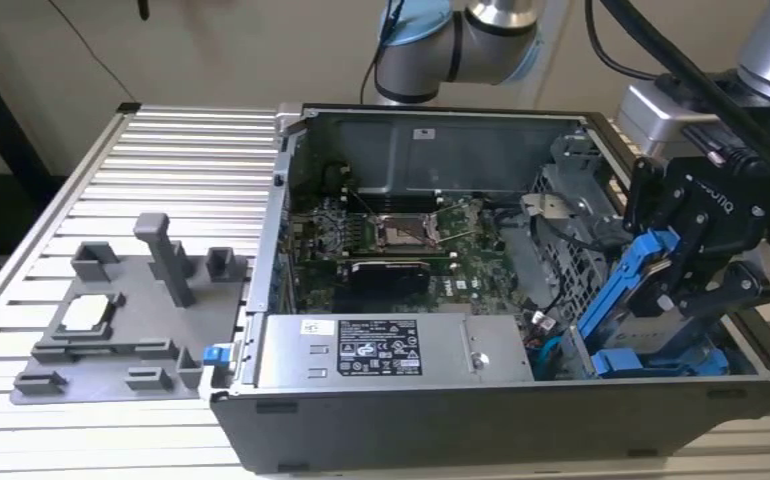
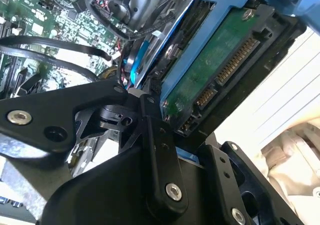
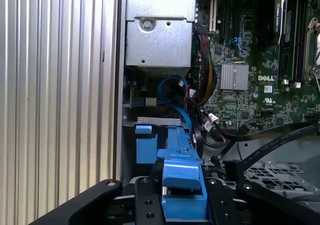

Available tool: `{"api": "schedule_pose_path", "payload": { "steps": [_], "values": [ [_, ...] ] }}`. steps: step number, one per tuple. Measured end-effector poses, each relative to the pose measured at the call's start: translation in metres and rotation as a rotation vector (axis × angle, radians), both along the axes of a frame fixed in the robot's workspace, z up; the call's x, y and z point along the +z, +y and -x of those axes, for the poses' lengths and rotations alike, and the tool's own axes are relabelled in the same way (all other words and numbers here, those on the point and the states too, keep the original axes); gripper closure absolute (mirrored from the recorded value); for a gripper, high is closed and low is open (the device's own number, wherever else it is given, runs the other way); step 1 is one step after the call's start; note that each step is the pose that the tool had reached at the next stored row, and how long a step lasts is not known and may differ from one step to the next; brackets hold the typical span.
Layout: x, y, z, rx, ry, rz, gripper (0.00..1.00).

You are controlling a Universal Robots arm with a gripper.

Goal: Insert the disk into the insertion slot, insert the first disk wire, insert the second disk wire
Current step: 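Insert the disk into the insertion slot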

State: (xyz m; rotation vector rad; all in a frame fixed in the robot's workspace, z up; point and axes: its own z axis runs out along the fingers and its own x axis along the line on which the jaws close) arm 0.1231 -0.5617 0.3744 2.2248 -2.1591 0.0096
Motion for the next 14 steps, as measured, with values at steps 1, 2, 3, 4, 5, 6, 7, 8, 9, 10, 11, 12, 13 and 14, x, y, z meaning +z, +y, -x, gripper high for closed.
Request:
{"api": "schedule_pose_path", "payload": {
  "steps": [1, 2, 3, 4, 5, 6, 7, 8, 9, 10, 11, 12, 13, 14],
  "values": [
    [-0.0005, 0.0, 0.0, 0.0, 0.0, -0.0002, 0.67],
    [-0.0015, 0.0, 0.0, 0.0, 0.0, -0.0004, 0.67],
    [-0.0029, -0.0001, 0.0, 0.0, 0.0, -0.0003, 0.67],
    [-0.0043, 0.0, 0.0, 0.0, 0.0, -0.0001, 0.67],
    [-0.0055, 0.0, 0.0, 0.0, 0.0, -0.0001, 0.67],
    [-0.006, 0.0, 0.0, 0.0, 0.0, 0.0, 0.67],
    [-0.0061, 0.0, 0.0, 0.0, 0.0, 0.0001, 0.67],
    [-0.0061, 0.0, 0.0, 0.0, 0.0, 0.0002, 0.67],
    [-0.0061, 0.0, 0.0, 0.0, 0.0, 0.0003, 0.67],
    [-0.0062, 0.0, 0.0, 0.0, 0.0, 0.0002, 0.67],
    [-0.0063, 0.0, 0.0, 0.0, 0.0, 0.0001, 0.67],
    [-0.0063, 0.0, 0.0, 0.0, 0.0, 0.0, 0.67],
    [-0.0064, 0.0, 0.0, 0.0, 0.0, 0.0, 0.67],
    [-0.0066, 0.0001, -0.0001, 0.0, -0.0003, -0.0007, 0.67]
  ]
}}
